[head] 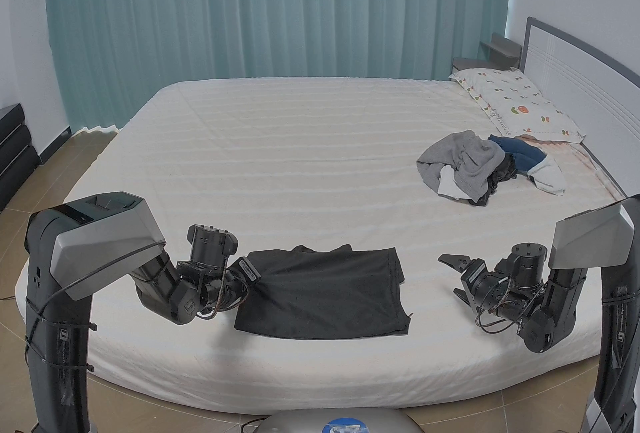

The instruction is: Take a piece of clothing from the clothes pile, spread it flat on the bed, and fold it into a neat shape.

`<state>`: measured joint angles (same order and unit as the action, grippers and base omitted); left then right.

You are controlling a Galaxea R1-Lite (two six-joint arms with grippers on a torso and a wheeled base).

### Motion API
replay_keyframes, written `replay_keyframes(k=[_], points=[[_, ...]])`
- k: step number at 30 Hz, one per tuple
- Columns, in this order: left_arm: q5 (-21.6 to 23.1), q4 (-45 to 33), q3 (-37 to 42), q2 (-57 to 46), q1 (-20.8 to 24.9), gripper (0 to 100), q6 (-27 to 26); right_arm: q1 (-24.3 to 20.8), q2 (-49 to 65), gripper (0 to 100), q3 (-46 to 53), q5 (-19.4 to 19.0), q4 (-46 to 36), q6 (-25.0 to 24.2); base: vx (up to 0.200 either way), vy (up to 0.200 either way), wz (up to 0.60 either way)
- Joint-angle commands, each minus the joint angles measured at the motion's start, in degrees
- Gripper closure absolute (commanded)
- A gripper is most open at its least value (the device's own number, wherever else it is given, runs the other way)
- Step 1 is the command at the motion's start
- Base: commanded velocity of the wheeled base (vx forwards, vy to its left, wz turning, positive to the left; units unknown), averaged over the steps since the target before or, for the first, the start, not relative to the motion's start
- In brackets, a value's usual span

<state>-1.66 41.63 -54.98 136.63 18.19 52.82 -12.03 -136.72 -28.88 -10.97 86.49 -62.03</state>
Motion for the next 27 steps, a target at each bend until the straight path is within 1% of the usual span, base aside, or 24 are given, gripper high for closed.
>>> replay_keyframes(k=[1,12,17,20,27], points=[[0.0,0.0,0.3,-0.3,0.1,100,0.0,-0.5,0.1,0,0.1,0.0,0.0,0.0,0.000,0.200,0.00],[-0.2,-0.7,1.4,-0.8,0.4,100,-0.1,-1.5,0.3,0,0.6,0.1,0.0,0.1,0.000,0.200,0.00],[-0.2,-0.8,1.5,-1.0,0.6,100,-0.1,-2.9,0.3,0,0.8,2.4,0.0,1.0,0.000,0.200,0.00],[-0.2,-0.8,2.4,-1.4,0.8,100,-0.1,-2.9,0.0,0,0.8,2.5,0.0,1.6,0.000,0.200,0.00],[-0.2,-0.8,2.6,-1.5,1.1,100,0.0,-3.3,0.0,0,0.9,2.6,0.0,1.6,0.000,0.000,0.00]])
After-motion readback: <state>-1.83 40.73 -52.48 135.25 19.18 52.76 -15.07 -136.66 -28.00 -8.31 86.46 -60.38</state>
